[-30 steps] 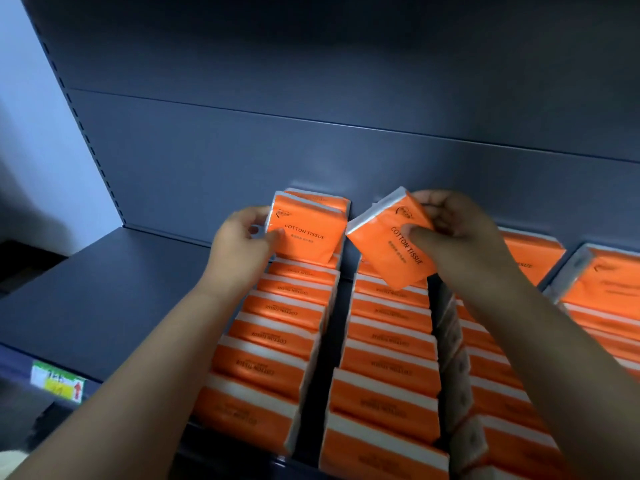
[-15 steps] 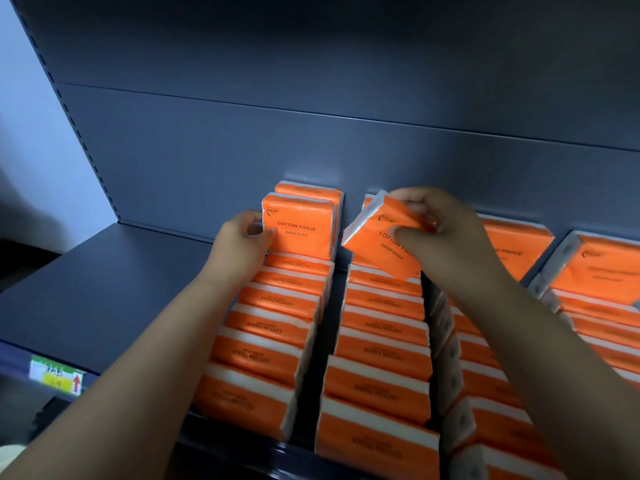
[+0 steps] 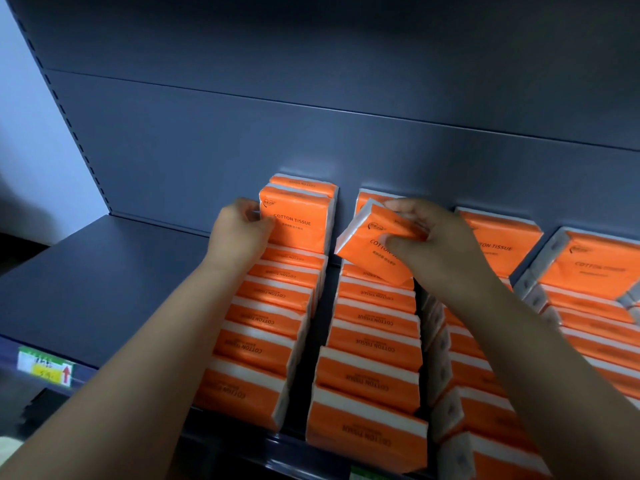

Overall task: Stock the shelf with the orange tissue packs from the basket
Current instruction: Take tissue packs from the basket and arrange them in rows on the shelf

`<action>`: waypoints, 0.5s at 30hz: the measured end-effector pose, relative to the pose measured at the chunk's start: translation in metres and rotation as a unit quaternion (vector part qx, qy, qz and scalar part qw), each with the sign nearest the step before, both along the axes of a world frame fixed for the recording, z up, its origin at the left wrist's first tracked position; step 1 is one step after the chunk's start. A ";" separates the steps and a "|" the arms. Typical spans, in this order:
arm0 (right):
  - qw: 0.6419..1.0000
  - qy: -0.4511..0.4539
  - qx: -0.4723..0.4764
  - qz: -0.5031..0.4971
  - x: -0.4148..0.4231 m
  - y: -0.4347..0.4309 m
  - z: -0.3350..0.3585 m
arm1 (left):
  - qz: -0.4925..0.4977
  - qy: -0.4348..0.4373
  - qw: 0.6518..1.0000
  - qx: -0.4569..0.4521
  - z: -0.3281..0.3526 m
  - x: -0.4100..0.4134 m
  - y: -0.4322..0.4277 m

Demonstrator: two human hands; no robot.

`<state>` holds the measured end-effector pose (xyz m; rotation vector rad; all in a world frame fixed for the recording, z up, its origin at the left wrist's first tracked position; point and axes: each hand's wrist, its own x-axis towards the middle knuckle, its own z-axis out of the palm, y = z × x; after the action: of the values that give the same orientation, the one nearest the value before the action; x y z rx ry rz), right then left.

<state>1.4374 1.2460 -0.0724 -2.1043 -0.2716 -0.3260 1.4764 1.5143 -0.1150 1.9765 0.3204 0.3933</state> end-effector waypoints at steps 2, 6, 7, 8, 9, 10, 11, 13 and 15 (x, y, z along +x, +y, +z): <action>1.000 0.001 -0.009 0.001 -0.002 -0.002 -0.003 | 0.015 -0.004 1.000 0.011 0.002 -0.004 -0.002; 0.999 0.000 -0.041 -0.024 -0.003 -0.013 -0.008 | 0.068 -0.113 0.981 0.140 0.006 -0.019 -0.011; 0.999 0.002 -0.045 -0.028 -0.003 -0.015 -0.008 | 0.073 -0.161 0.966 0.187 0.009 -0.025 -0.015; 0.999 0.002 -0.041 -0.031 -0.003 -0.017 -0.008 | 0.075 -0.208 0.947 0.231 0.011 -0.030 -0.019; 0.999 0.002 -0.037 -0.033 -0.003 -0.019 -0.008 | 0.072 -0.251 0.929 0.262 0.014 -0.034 -0.023; 0.999 -0.001 -0.033 -0.034 -0.004 -0.020 -0.007 | 0.064 -0.288 0.913 0.281 0.015 -0.037 -0.027; 0.999 -0.007 -0.028 -0.033 -0.004 -0.020 -0.006 | 0.046 -0.316 0.901 0.293 0.017 -0.041 -0.032; 0.999 -0.020 -0.017 -0.034 -0.006 -0.020 -0.005 | -0.012 -0.343 0.884 0.318 0.018 -0.048 -0.045; 0.999 -0.028 -0.012 -0.037 -0.007 -0.020 -0.006 | -0.077 -0.318 0.890 0.318 0.014 -0.053 -0.059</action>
<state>1.4303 1.2260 -0.0780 -2.1355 -0.2313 -0.4273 1.4232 1.4552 -0.1009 2.3298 -0.4422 1.1136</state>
